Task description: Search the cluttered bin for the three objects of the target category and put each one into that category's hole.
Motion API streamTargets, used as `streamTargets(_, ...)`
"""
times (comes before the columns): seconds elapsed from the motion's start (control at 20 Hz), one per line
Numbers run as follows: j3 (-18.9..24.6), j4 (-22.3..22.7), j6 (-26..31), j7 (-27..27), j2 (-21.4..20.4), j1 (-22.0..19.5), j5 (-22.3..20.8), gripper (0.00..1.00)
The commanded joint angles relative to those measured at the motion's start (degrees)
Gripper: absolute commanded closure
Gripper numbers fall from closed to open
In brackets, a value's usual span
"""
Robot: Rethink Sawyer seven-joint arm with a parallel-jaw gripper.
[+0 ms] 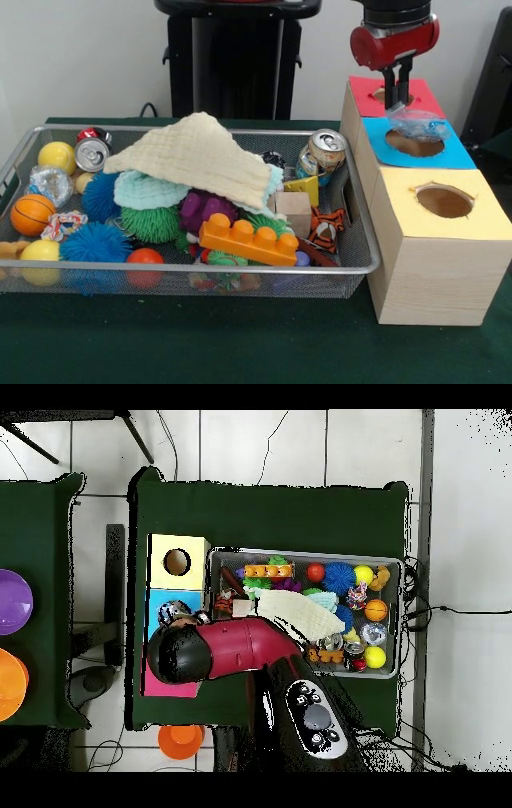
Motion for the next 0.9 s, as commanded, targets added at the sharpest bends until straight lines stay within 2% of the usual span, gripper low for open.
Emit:
streamTargets(0.05, -2.8, 0.2, 5.7, 5.7, 2.5, 0.6, -2.3, 1.00)
streamTargets(0.25, -4.3, -1.1, 5.4, 6.0, 2.5, 1.7, -3.0, 1.00)
streamTargets(0.9, -3.4, -1.3, 6.0, 4.4, 4.0, 1.4, -1.8, 1.00)
